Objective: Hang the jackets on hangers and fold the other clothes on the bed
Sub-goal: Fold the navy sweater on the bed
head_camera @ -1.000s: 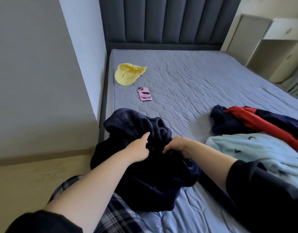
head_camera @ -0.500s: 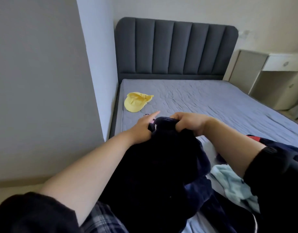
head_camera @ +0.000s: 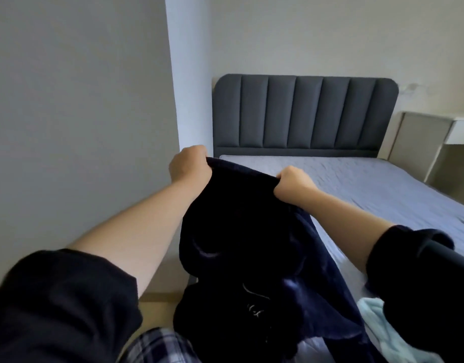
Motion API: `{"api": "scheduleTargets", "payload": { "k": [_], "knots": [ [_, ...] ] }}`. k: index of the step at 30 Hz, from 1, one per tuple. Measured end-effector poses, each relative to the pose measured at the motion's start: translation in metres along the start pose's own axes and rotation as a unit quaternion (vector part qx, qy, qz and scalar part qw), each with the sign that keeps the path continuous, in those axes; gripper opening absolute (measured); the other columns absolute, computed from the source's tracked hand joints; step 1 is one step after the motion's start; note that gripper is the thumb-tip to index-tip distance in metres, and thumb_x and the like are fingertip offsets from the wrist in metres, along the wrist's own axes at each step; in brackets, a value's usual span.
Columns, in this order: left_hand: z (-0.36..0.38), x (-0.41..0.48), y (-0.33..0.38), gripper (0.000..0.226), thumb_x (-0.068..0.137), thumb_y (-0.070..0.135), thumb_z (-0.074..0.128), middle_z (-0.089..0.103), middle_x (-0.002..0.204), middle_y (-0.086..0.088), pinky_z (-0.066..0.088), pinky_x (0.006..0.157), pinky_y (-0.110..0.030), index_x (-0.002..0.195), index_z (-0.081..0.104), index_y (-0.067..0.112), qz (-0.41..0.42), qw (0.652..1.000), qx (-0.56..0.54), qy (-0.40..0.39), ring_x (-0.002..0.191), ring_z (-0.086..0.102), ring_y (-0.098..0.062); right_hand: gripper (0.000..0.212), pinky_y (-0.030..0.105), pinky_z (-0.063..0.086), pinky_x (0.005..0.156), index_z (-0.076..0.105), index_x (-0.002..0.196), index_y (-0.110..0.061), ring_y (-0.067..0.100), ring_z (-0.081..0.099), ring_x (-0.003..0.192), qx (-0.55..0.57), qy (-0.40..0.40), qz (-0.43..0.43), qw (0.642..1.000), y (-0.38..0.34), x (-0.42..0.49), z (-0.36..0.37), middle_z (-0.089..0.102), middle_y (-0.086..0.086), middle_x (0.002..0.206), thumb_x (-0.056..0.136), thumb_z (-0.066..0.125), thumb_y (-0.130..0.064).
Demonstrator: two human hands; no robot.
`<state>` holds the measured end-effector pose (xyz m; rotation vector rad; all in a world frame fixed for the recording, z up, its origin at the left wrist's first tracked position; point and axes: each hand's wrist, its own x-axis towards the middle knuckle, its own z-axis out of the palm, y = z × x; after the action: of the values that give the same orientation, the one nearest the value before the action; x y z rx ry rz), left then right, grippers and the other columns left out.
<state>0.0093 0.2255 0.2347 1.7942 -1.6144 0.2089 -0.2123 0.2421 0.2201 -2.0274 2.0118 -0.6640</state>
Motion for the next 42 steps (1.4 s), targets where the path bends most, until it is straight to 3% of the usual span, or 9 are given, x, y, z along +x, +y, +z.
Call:
{"api": "scheduleTargets", "payload": {
  "k": [6,12,17,20,22,25,29,35,42],
  "knots": [
    [-0.07,0.036,-0.011,0.031,0.078,-0.005,0.045,0.047,0.101,-0.003,0.038,0.064,-0.031,0.094,0.062,0.015,-0.056,0.989,-0.041,0.127,0.073,0.047,-0.026,0.012,0.027,0.037,0.06,0.056,0.077,-0.007,0.028,0.054,0.069,0.082,0.15,0.031,0.985,-0.04,0.007,-0.04,0.056,0.008,0.073,0.073,0.046,-0.013],
    [-0.138,0.059,-0.005,0.022,0.083,0.011,0.052,0.048,0.115,-0.006,0.038,0.069,-0.032,0.1,0.063,0.018,-0.113,0.985,-0.025,0.126,0.077,0.047,-0.027,0.013,0.024,0.026,0.046,0.038,0.063,-0.011,0.018,0.038,0.052,0.203,0.248,-0.039,0.947,-0.097,0.015,-0.124,0.043,0.002,0.06,0.074,0.043,-0.006],
    [-0.219,0.089,0.004,0.028,0.082,0.006,0.05,0.054,0.114,-0.006,0.043,0.075,-0.033,0.102,0.064,0.019,-0.109,0.949,-0.142,0.258,0.092,0.055,-0.029,0.022,0.028,0.035,0.058,0.054,0.091,-0.013,0.021,0.048,0.068,0.285,0.368,-0.082,0.881,-0.134,0.021,-0.187,0.054,0.002,0.078,0.075,0.042,-0.003],
    [-0.241,0.082,-0.01,0.022,0.087,0.008,0.048,0.063,0.104,-0.012,0.045,0.076,-0.031,0.1,0.066,0.012,-0.082,0.989,-0.111,0.054,0.093,0.059,-0.029,0.018,0.03,0.041,0.072,0.058,0.092,-0.003,0.034,0.057,0.087,0.231,0.31,-0.051,0.921,-0.127,0.024,-0.206,0.057,0.013,0.085,0.081,0.044,0.0],
    [-0.246,0.071,-0.018,0.017,0.087,0.007,0.05,0.065,0.097,-0.014,0.043,0.072,-0.028,0.091,0.066,0.009,-0.084,0.995,-0.055,-0.029,0.087,0.06,-0.028,0.018,0.031,0.042,0.067,0.06,0.084,0.002,0.033,0.059,0.077,0.189,0.295,-0.044,0.935,-0.117,0.018,-0.202,0.06,0.016,0.077,0.077,0.044,0.001],
    [-0.254,0.071,-0.02,0.025,0.082,0.006,0.044,0.065,0.09,-0.011,0.044,0.072,-0.028,0.091,0.067,0.012,-0.087,0.99,-0.085,0.075,0.088,0.061,-0.031,0.02,0.026,0.036,0.056,0.061,0.075,-0.004,0.023,0.047,0.056,0.189,0.334,-0.04,0.922,-0.111,0.005,-0.193,0.056,0.008,0.064,0.069,0.042,-0.002],
    [-0.252,0.059,-0.011,0.015,0.079,0.02,0.051,0.064,0.083,-0.008,0.044,0.067,-0.028,0.083,0.062,0.01,-0.142,0.975,-0.164,0.039,0.078,0.061,-0.026,0.018,0.029,0.035,0.065,0.059,0.079,-0.009,0.02,0.042,0.057,0.243,0.351,0.014,0.904,-0.103,-0.011,-0.207,0.049,0.003,0.065,0.075,0.042,-0.01],
    [-0.271,0.049,0.02,0.024,0.069,0.028,0.045,0.056,0.075,-0.003,0.041,0.058,-0.027,0.085,0.056,0.013,-0.16,0.951,-0.21,0.159,0.065,0.055,-0.024,0.022,0.031,0.038,0.069,0.058,0.083,-0.007,0.03,0.049,0.07,0.233,0.401,-0.004,0.886,-0.106,-0.037,-0.251,0.054,0.009,0.075,0.072,0.04,-0.013],
    [-0.325,0.058,0.08,0.021,0.07,0.033,0.051,0.057,0.067,-0.001,0.032,0.047,-0.022,0.07,0.058,0.013,-0.091,0.913,-0.296,0.265,0.058,0.053,-0.02,0.016,0.029,0.034,0.068,0.053,0.084,-0.01,0.028,0.044,0.074,0.219,0.554,-0.03,0.803,-0.106,-0.066,-0.341,0.041,0.003,0.065,0.074,0.042,-0.008]
  ]
}}
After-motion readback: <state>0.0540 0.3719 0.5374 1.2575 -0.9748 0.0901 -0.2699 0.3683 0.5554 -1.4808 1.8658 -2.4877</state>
